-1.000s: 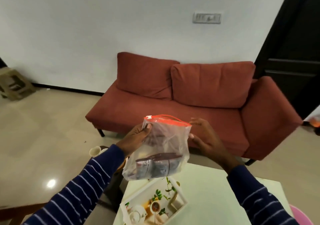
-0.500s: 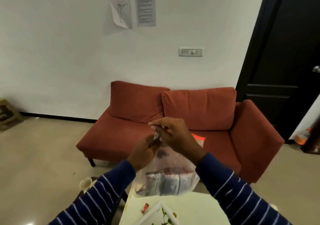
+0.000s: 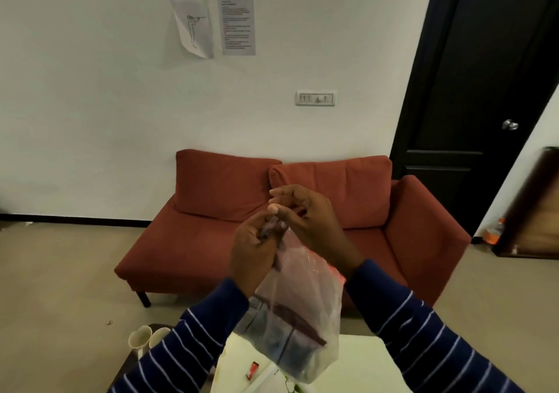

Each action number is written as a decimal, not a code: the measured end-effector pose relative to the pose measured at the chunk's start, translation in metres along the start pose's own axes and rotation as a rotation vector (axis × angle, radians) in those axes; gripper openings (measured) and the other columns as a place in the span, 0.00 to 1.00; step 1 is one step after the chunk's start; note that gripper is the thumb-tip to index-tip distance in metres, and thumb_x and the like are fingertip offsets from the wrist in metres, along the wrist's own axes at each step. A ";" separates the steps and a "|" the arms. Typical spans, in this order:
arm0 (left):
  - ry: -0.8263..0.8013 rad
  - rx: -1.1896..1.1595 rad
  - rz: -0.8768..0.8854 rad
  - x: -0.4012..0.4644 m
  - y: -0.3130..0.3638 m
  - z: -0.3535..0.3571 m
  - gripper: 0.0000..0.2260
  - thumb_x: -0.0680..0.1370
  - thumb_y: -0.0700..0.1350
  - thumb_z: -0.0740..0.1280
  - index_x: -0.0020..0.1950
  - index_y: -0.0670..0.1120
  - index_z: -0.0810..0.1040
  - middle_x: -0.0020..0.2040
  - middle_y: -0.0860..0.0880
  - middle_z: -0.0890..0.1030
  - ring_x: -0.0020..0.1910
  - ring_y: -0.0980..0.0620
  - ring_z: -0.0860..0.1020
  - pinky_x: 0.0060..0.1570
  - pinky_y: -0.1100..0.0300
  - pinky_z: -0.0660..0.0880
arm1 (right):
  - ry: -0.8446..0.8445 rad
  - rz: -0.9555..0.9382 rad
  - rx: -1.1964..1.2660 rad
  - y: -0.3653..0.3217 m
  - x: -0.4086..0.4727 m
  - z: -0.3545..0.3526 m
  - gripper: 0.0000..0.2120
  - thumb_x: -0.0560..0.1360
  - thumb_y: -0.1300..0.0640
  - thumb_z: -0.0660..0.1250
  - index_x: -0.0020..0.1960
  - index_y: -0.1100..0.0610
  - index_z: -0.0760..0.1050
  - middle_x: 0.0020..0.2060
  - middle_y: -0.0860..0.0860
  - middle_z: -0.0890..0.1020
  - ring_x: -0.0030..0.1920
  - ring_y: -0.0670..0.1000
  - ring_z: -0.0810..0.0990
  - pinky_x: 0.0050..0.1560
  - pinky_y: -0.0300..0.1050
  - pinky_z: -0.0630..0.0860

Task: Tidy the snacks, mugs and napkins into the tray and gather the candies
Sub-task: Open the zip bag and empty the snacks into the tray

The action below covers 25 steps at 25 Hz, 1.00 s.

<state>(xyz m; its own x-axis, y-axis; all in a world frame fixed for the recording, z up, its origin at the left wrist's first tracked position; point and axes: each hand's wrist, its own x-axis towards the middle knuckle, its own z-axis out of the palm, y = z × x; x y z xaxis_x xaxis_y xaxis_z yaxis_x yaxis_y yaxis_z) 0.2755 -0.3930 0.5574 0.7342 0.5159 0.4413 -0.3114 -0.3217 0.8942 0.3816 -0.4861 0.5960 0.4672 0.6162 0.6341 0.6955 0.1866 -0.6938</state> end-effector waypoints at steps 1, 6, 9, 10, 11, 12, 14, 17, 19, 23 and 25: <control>0.026 -0.001 0.029 -0.001 0.007 0.001 0.07 0.80 0.45 0.66 0.45 0.54 0.81 0.29 0.47 0.79 0.20 0.52 0.73 0.18 0.61 0.71 | -0.011 0.010 0.009 -0.002 -0.002 -0.004 0.09 0.77 0.53 0.70 0.52 0.58 0.83 0.42 0.47 0.86 0.42 0.47 0.85 0.43 0.45 0.83; 0.117 0.030 0.172 0.001 0.031 0.004 0.11 0.77 0.58 0.67 0.43 0.54 0.82 0.29 0.50 0.80 0.24 0.57 0.75 0.24 0.64 0.73 | -0.032 -0.044 0.021 -0.020 -0.005 -0.024 0.10 0.79 0.59 0.69 0.56 0.61 0.84 0.47 0.54 0.87 0.48 0.50 0.85 0.48 0.50 0.83; 0.162 0.045 0.260 0.002 0.042 0.015 0.10 0.78 0.56 0.67 0.44 0.52 0.82 0.34 0.50 0.83 0.29 0.56 0.79 0.28 0.64 0.76 | -0.018 -0.067 -0.008 -0.030 0.000 -0.040 0.07 0.78 0.61 0.70 0.54 0.61 0.84 0.45 0.55 0.87 0.45 0.53 0.85 0.45 0.56 0.81; 0.171 0.034 0.264 0.002 0.045 0.020 0.10 0.78 0.55 0.67 0.44 0.52 0.83 0.35 0.49 0.83 0.29 0.54 0.80 0.28 0.63 0.77 | -0.008 -0.080 -0.038 -0.032 0.002 -0.045 0.06 0.78 0.61 0.70 0.52 0.61 0.85 0.43 0.54 0.87 0.44 0.53 0.85 0.44 0.57 0.81; 0.181 0.025 0.262 0.002 0.047 0.025 0.10 0.79 0.55 0.68 0.44 0.51 0.83 0.34 0.48 0.83 0.28 0.53 0.80 0.27 0.62 0.77 | -0.001 -0.095 -0.075 -0.034 0.003 -0.050 0.05 0.78 0.61 0.70 0.50 0.60 0.85 0.42 0.53 0.87 0.43 0.52 0.84 0.42 0.57 0.80; 0.191 0.014 0.259 0.002 0.049 0.031 0.09 0.78 0.54 0.68 0.44 0.50 0.83 0.34 0.47 0.83 0.28 0.52 0.81 0.27 0.61 0.77 | 0.003 -0.114 -0.113 -0.035 0.004 -0.055 0.05 0.78 0.61 0.70 0.49 0.59 0.85 0.41 0.52 0.87 0.42 0.51 0.84 0.42 0.56 0.80; 0.222 -0.029 0.249 0.002 0.054 0.039 0.08 0.77 0.53 0.70 0.45 0.49 0.84 0.35 0.48 0.84 0.28 0.50 0.82 0.26 0.62 0.77 | 0.008 -0.160 -0.181 -0.038 0.003 -0.062 0.06 0.78 0.60 0.69 0.50 0.58 0.85 0.42 0.52 0.86 0.43 0.51 0.83 0.42 0.55 0.79; 0.241 -0.088 0.233 0.004 0.062 0.048 0.09 0.75 0.53 0.72 0.46 0.48 0.85 0.36 0.46 0.85 0.29 0.47 0.83 0.25 0.61 0.77 | 0.005 -0.206 -0.211 -0.039 0.004 -0.074 0.07 0.79 0.59 0.68 0.51 0.58 0.85 0.44 0.53 0.86 0.46 0.51 0.83 0.45 0.52 0.80; 0.224 -0.128 0.221 0.008 0.066 0.053 0.07 0.76 0.50 0.72 0.45 0.47 0.85 0.35 0.46 0.84 0.30 0.49 0.83 0.26 0.61 0.77 | -0.001 -0.212 -0.230 -0.039 0.004 -0.081 0.07 0.79 0.60 0.68 0.53 0.58 0.84 0.45 0.50 0.86 0.46 0.47 0.81 0.46 0.43 0.79; 0.192 -0.124 0.203 0.016 0.075 0.064 0.06 0.76 0.49 0.71 0.45 0.49 0.85 0.37 0.49 0.83 0.31 0.53 0.78 0.30 0.61 0.78 | 0.022 -0.216 -0.256 -0.041 0.006 -0.095 0.08 0.79 0.59 0.68 0.54 0.57 0.84 0.42 0.46 0.83 0.43 0.42 0.79 0.43 0.34 0.76; 0.175 -0.155 0.183 0.019 0.077 0.069 0.04 0.78 0.46 0.70 0.46 0.50 0.84 0.38 0.50 0.82 0.32 0.52 0.76 0.29 0.61 0.76 | 0.039 -0.214 -0.275 -0.043 0.007 -0.101 0.08 0.79 0.57 0.68 0.54 0.57 0.84 0.43 0.49 0.85 0.43 0.46 0.81 0.43 0.39 0.77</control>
<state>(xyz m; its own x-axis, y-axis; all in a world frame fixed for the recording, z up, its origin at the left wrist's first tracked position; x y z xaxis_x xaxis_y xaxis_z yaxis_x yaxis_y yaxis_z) 0.3072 -0.4630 0.6292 0.5465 0.5938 0.5906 -0.5272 -0.3040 0.7935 0.4104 -0.5672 0.6654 0.3113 0.5549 0.7715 0.8985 0.0925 -0.4291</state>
